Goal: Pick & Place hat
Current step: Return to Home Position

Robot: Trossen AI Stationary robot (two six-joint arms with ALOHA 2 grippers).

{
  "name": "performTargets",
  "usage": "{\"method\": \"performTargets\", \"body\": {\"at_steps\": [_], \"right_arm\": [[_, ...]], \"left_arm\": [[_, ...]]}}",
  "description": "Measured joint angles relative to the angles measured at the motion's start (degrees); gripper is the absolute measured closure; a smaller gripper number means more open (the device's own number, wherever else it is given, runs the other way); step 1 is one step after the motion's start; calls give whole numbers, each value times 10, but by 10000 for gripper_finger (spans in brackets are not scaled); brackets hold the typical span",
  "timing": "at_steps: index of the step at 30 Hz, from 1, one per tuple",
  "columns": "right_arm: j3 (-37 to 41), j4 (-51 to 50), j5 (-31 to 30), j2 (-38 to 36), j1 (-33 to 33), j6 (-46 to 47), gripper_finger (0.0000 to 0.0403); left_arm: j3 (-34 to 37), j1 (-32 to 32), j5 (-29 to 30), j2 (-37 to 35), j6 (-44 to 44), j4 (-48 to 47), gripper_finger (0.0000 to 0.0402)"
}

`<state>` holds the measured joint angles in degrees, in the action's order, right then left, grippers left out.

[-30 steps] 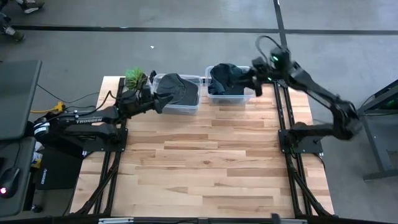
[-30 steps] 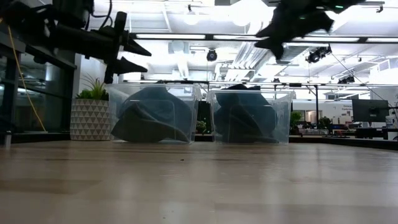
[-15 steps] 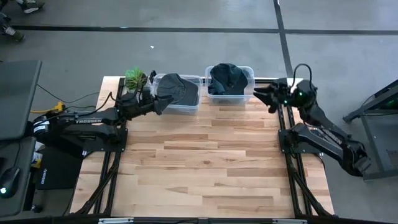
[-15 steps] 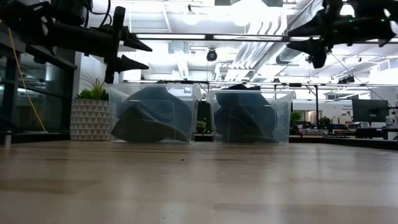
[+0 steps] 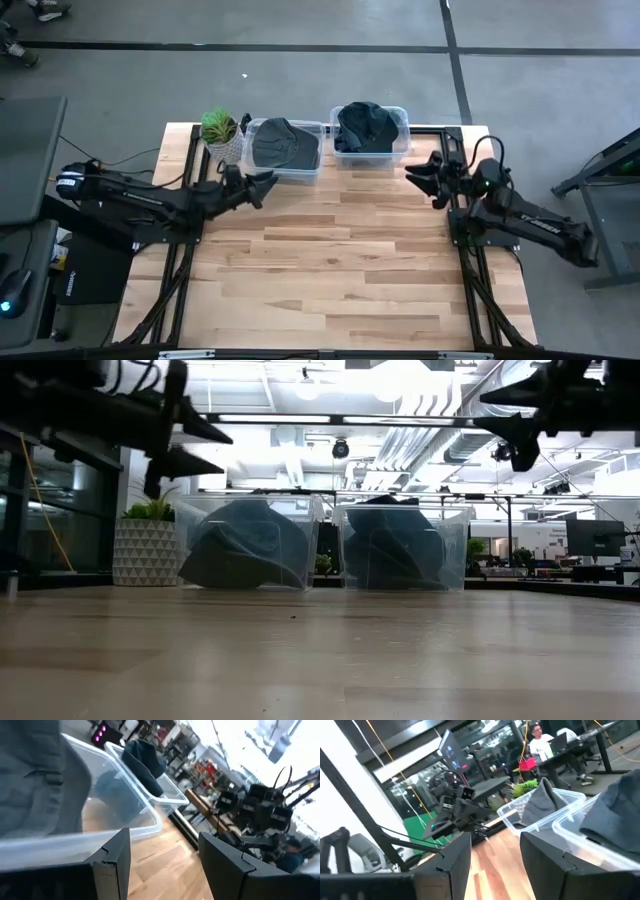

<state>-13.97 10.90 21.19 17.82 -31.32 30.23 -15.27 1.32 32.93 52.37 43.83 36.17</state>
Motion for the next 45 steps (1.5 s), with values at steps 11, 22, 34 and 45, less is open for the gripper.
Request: {"method": "performTargets", "body": {"at_steps": [11, 22, 34, 45], "right_arm": [[27, -28, -84, -84, 88, -5, 238], [52, -5, -121, -105, 128, -5, 238], [72, 5, -112, -105, 141, 8, 238], [75, -1, -99, -125, 141, 8, 238]], "left_arm": [[69, 36, 73, 0, -5, 112, 223], [78, 36, 78, -1, -34, 146, 223], [144, 35, 85, -2, -41, 277, 223], [145, 34, 88, -3, -74, 303, 223]]}}
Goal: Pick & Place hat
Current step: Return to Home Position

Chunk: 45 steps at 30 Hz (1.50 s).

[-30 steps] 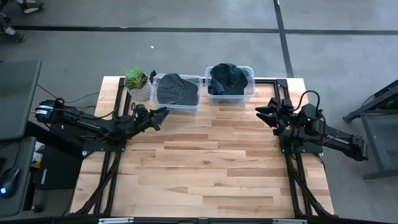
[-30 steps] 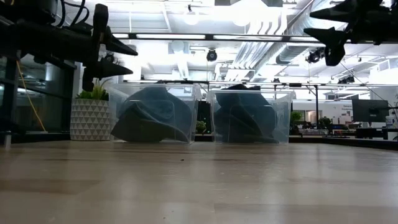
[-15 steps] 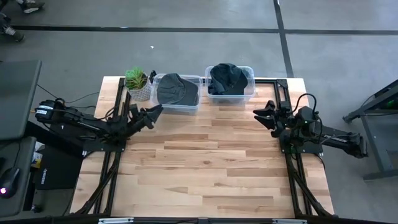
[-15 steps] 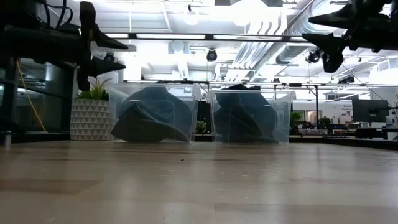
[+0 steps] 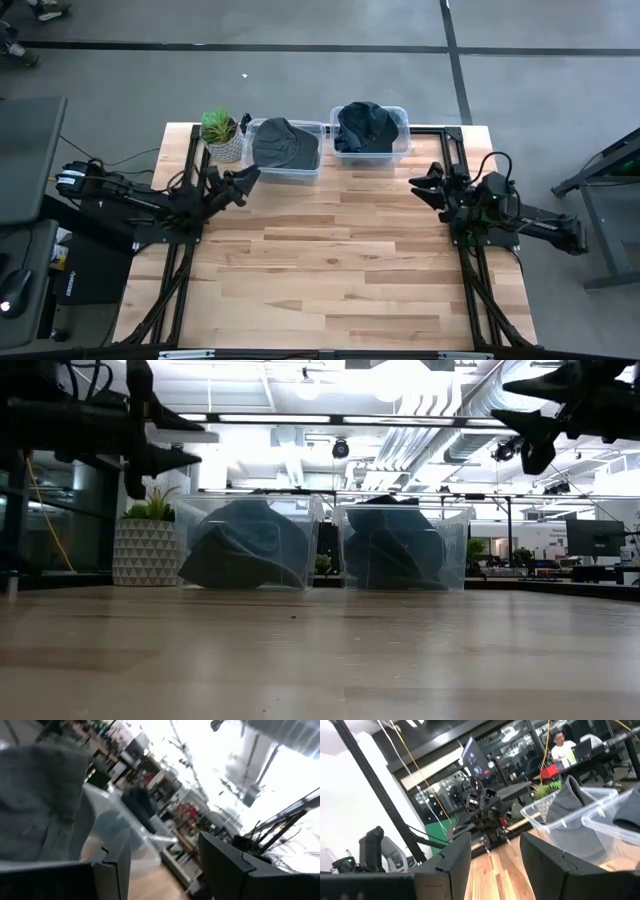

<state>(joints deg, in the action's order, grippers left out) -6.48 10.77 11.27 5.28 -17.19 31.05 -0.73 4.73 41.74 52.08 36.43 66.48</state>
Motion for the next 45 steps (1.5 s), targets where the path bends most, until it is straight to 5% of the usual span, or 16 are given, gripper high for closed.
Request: {"method": "performTargets", "body": {"at_steps": [13, 24, 32, 45], "right_arm": [[-6, -60, 1, -52, 0, -2, 238], [-6, -61, 9, -53, 0, -3, 238], [-6, -69, 11, -53, 0, -1, 238], [-6, -87, 35, -50, 0, -27, 238]], "left_arm": [[1, -120, -167, -91, -37, 23, 223], [1, -122, -222, -317, -32, -216, 223], [1, -122, -243, -516, -2, -496, 223], [-18, -122, -270, -510, -70, -652, 223]]}}
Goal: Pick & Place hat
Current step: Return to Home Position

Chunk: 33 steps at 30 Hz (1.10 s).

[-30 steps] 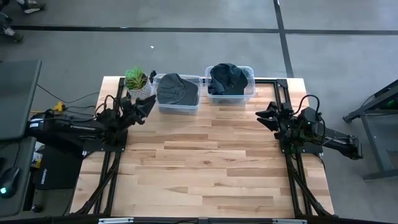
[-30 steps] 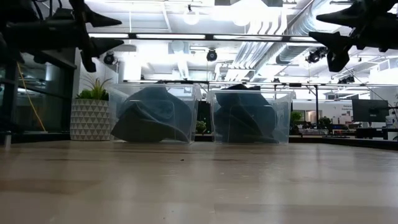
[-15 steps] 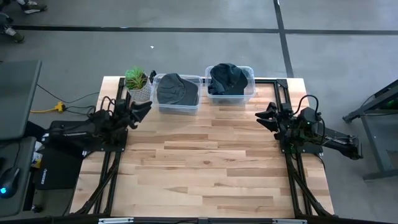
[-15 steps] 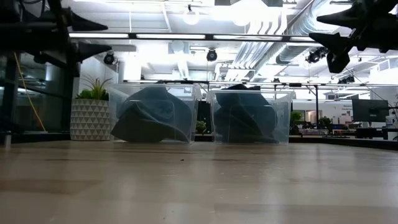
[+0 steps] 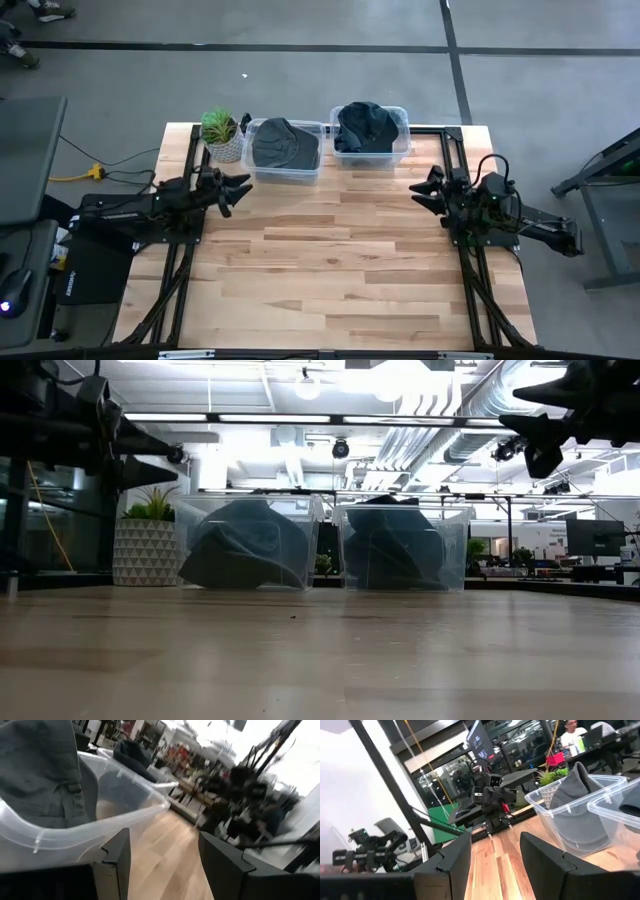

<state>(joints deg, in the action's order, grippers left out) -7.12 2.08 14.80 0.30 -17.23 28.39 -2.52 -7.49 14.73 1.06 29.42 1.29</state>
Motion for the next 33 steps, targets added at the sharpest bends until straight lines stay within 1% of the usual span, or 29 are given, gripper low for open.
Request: {"method": "performTargets", "body": {"at_steps": [4, 8, 12, 16, 18, 20, 24, 26, 29, 33], "right_arm": [[0, -5, 4, 0, 0, -39, 238], [0, -19, 11, 0, 0, -107, 238], [0, -44, 16, 0, 0, -136, 238], [0, -77, -7, 0, 0, -156, 238], [5, -65, -28, 0, 0, -180, 238], [17, -32, -52, 1, 0, -189, 238], [49, 74, -65, 1, 0, -180, 238], [59, 102, -68, 0, 0, -180, 238], [62, 94, -76, 1, 0, -182, 238], [61, 54, -70, 0, 0, -184, 238]], "left_arm": [[0, 0, 4, 0, -20, -15, 223], [-1, 0, 17, 0, -21, -15, 223], [-1, 0, 18, 0, -22, -15, 223], [-2, 0, 19, 0, -22, -15, 223], [-2, 0, 19, 0, -22, -15, 223], [-2, 0, 19, 0, -22, -15, 223], [-2, 0, 19, 0, -22, -14, 223], [-2, 0, 19, 0, -22, -14, 223], [-3, 0, 20, 0, -22, -14, 223], [-3, 0, 45, 0, -21, -14, 223]]}}
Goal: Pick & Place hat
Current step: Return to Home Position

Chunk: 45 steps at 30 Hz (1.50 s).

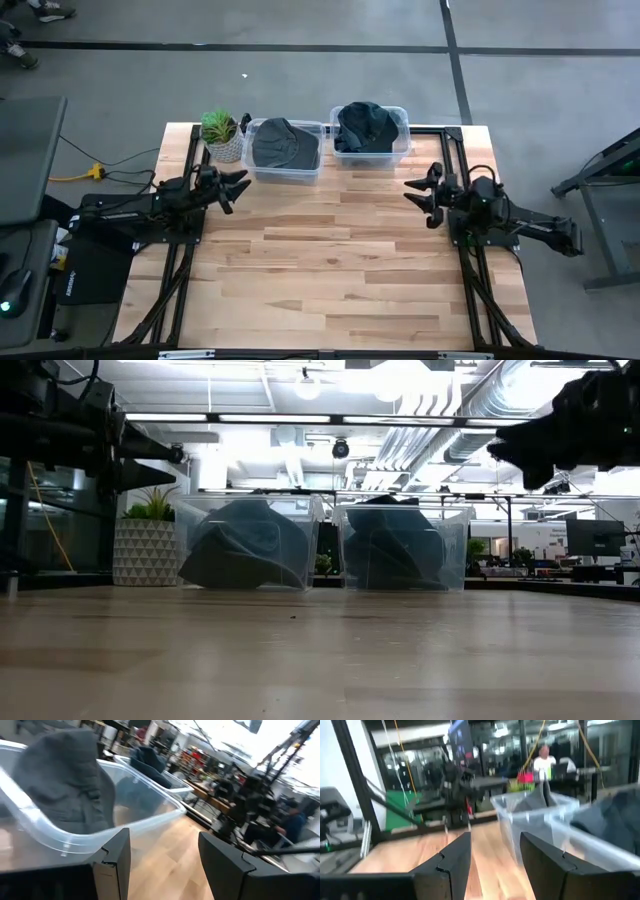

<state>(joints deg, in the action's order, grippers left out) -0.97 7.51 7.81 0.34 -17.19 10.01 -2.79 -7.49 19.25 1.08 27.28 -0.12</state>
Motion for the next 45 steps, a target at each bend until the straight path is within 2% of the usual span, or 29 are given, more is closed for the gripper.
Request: {"method": "performTargets", "body": {"at_steps": [11, 19, 45], "right_arm": [[0, -37, -13, 0, 0, -35, 238], [0, -54, -6, 0, 0, 19, 238], [0, -57, -10, 0, 0, 15, 238]], "left_arm": [[0, 0, 32, 0, -18, 0, 223], [0, 0, 34, 0, -20, -1, 223], [-1, 0, 33, 0, -19, -1, 223]]}}
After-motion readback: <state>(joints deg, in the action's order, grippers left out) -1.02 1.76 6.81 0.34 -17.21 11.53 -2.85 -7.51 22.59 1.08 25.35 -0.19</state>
